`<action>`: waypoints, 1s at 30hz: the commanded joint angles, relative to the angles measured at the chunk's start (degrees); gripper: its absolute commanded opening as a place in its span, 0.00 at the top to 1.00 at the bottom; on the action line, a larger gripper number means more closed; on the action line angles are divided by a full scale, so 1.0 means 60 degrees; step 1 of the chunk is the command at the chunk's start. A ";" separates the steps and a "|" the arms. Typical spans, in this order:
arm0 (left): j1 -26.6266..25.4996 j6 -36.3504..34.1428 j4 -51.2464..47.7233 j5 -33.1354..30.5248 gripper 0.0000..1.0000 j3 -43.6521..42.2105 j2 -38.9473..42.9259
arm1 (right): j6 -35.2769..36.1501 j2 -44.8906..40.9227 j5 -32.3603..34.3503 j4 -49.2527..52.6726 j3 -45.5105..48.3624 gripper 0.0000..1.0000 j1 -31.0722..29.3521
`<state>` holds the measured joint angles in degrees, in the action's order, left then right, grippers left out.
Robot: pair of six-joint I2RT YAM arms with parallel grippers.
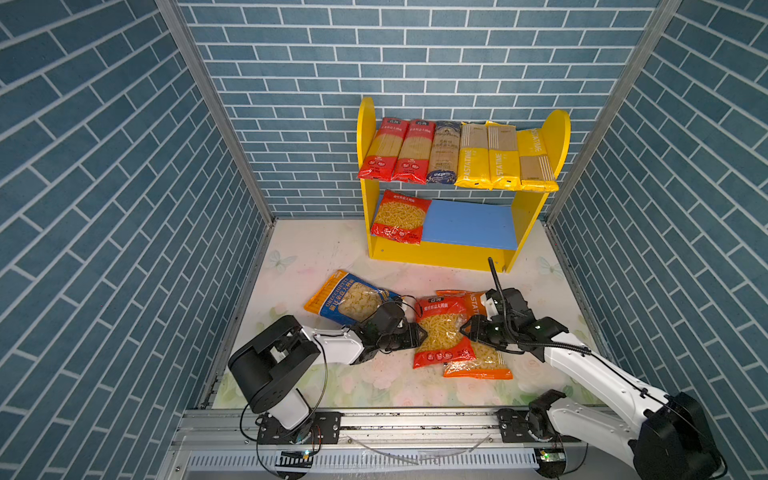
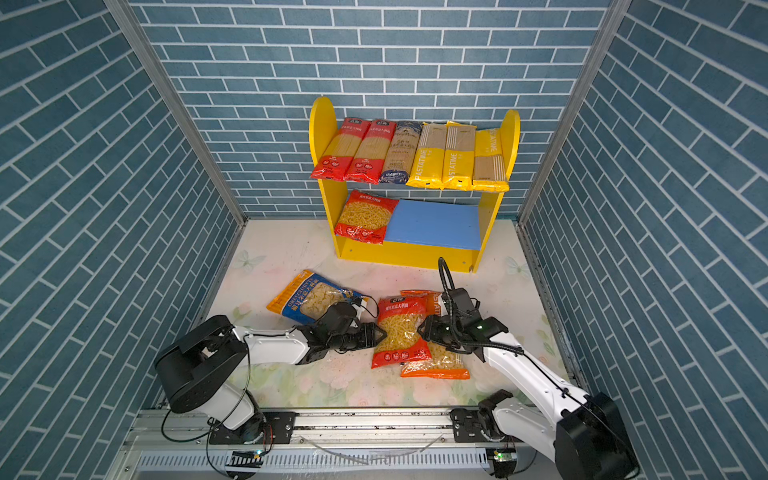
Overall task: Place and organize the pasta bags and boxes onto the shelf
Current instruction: 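Grasp the second red fusilli bag's top with both grippers, then lift the second red bag with both grippers toward the lower shelf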
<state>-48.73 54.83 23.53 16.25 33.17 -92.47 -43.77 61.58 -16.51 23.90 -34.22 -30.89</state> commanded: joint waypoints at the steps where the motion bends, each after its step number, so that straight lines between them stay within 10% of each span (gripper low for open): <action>1: -0.0227 0.0521 0.1666 0.0091 0.36 -0.0201 -0.0409 | -0.0130 0.0346 0.0147 -0.0140 0.0118 0.54 -0.0087; 16: -0.0414 0.0879 0.3037 0.0167 0.91 -0.0227 -0.0524 | -0.0293 -0.0875 -0.0007 -0.1048 0.0532 0.97 -0.0095; 30: -0.0418 -0.1696 -0.0887 -0.0530 1.00 0.1001 0.2429 | 0.0366 -0.2121 0.0304 -0.1472 0.0197 1.00 -0.0092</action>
<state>-50.92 50.70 21.15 14.28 35.70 -80.42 -43.51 50.96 -16.32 18.92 -31.64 -31.24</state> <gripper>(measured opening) 0.083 0.049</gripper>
